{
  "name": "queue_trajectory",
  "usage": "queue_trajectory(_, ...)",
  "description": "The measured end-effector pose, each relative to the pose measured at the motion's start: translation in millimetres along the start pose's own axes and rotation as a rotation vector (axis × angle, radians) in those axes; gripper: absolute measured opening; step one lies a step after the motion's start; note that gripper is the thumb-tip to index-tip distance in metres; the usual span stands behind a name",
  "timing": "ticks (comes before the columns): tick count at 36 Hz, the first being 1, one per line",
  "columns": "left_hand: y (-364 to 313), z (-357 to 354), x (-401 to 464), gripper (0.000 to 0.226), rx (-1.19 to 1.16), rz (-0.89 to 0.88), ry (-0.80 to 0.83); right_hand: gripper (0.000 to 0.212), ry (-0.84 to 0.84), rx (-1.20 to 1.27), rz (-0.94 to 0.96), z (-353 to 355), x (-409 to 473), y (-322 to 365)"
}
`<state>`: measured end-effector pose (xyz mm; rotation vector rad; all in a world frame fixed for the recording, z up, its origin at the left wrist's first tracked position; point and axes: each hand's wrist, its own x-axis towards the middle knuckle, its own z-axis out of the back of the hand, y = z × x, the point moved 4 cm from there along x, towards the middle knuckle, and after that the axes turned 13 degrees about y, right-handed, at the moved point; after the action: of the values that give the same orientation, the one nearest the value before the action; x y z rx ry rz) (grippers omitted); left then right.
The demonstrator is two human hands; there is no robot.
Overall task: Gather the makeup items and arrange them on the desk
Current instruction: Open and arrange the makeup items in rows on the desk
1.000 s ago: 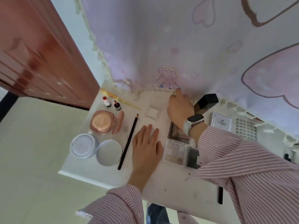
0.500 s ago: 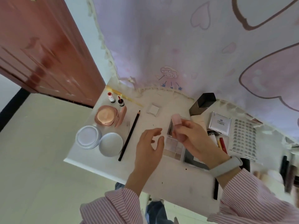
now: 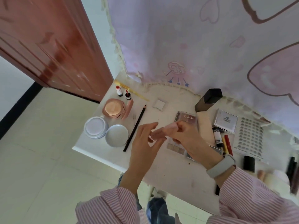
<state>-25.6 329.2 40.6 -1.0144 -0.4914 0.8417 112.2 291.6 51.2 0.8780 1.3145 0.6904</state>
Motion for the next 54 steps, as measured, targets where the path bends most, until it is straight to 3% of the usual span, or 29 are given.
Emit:
queue_trajectory(2,-1,1,1,0.031,0.073,-0.024,0.012,0.018,-0.011,-0.069,0.017,-1,1,3)
queue_trajectory(6,-5,0,1,0.028,0.173,-0.056,0.058,0.046,-0.071,-0.236,0.004,4,0,9)
queue_trajectory(14,-3,8,6,0.026,0.046,0.012,0.089,0.025,0.106,-0.443,0.157,-1,6,16)
queue_trajectory(19,-10,9,12,0.022,-0.134,0.110,0.188,0.016,0.120,-0.581,0.334,2,3,16)
queue_trajectory(23,-8,10,11,0.024,-0.206,0.146,0.141,0.012,0.162,-0.621,0.473,2,4,26)
queue_trajectory(27,-5,14,12,0.018,-0.096,0.132,0.122,0.022,0.245,-0.499,0.238,3,13,29)
queue_trajectory(30,-9,14,13,0.021,0.001,0.065,0.150,0.036,0.148,-0.582,0.075,5,24,27)
queue_trajectory(32,-7,14,14,0.018,-0.011,0.068,0.156,0.031,0.127,-0.596,0.116,4,23,27)
queue_trajectory(37,0,13,12,0.012,-0.188,0.159,0.147,0.010,0.277,-0.587,0.337,4,17,29)
queue_trajectory(40,-2,15,13,0.013,-0.107,0.121,0.157,0.006,0.353,-0.537,0.204,4,20,23)
queue_trajectory(42,-4,14,14,0.014,-0.062,0.085,0.165,0.026,0.324,-0.466,0.090,4,24,20)
queue_trajectory(45,-4,13,16,0.015,-0.045,0.064,0.174,0.021,0.233,-0.598,0.127,6,26,22)
queue_trajectory(47,-2,13,18,0.015,-0.072,0.085,0.170,0.010,0.294,-0.603,0.190,4,22,23)
queue_trajectory(50,1,13,19,0.014,-0.095,0.126,0.161,0.013,0.360,-0.545,0.257,5,17,25)
queue_trajectory(52,1,12,20,0.014,-0.087,0.125,0.169,0.006,0.338,-0.497,0.212,7,18,29)
queue_trajectory(54,0,10,20,0.014,-0.068,0.112,0.189,0.014,0.302,-0.481,0.102,8,22,28)
